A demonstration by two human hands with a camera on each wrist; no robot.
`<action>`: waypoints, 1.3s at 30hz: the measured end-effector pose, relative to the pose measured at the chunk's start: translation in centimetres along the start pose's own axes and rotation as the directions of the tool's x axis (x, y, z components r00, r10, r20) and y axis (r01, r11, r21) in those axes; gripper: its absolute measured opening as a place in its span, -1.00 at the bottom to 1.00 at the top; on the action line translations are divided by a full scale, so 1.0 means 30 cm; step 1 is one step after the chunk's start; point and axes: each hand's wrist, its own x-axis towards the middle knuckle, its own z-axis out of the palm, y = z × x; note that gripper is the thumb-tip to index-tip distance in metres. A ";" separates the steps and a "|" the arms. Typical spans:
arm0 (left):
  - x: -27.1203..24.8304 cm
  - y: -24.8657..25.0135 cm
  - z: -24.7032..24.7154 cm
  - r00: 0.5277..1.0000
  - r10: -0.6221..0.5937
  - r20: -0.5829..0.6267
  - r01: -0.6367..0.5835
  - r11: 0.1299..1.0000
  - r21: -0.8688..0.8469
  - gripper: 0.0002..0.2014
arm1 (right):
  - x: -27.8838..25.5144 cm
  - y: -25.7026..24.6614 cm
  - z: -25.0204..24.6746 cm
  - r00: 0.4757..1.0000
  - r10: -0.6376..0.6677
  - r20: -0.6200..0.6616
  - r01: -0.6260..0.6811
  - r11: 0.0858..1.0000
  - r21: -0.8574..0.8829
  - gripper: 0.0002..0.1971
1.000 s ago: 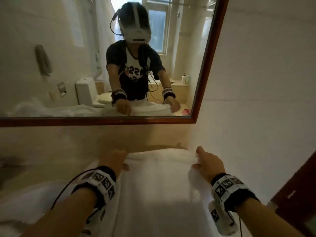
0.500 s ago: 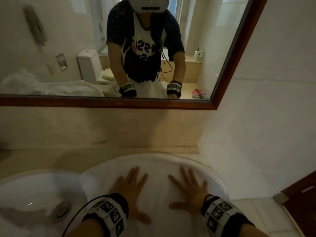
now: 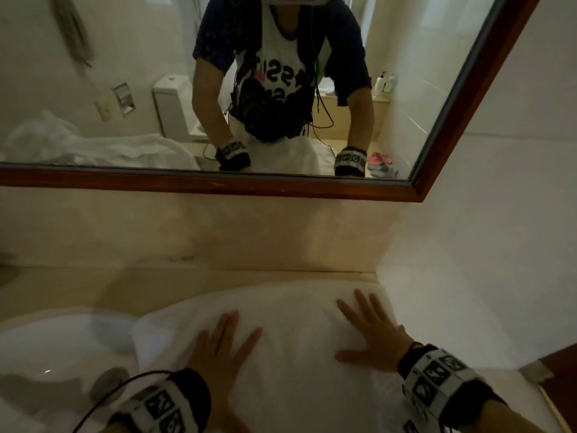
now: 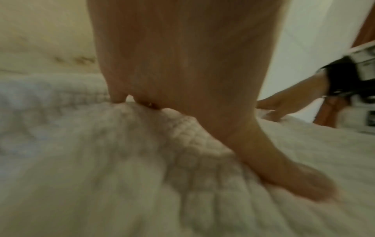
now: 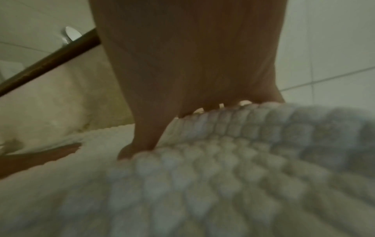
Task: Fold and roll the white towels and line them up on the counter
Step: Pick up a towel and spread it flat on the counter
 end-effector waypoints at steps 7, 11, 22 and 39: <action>0.082 0.002 -0.178 0.901 -0.081 0.426 0.114 0.992 -0.053 0.41 | 0.016 -0.016 -0.034 0.997 0.030 -0.071 -0.037 0.995 -0.097 0.07; -0.067 0.053 -0.108 0.921 -0.089 0.378 0.106 0.994 -0.023 0.25 | -0.162 -0.067 0.133 0.990 -0.140 0.031 0.142 0.987 -0.080 0.09; -0.108 0.102 -0.106 0.875 -0.133 0.465 0.170 0.985 -0.040 0.50 | -0.139 -0.073 0.131 0.997 -0.065 0.040 0.069 0.991 -0.113 0.12; -0.538 0.289 0.033 0.924 -0.058 0.379 0.103 0.990 -0.100 0.30 | -0.548 -0.093 0.452 0.999 -0.046 -0.011 0.045 0.993 -0.109 0.11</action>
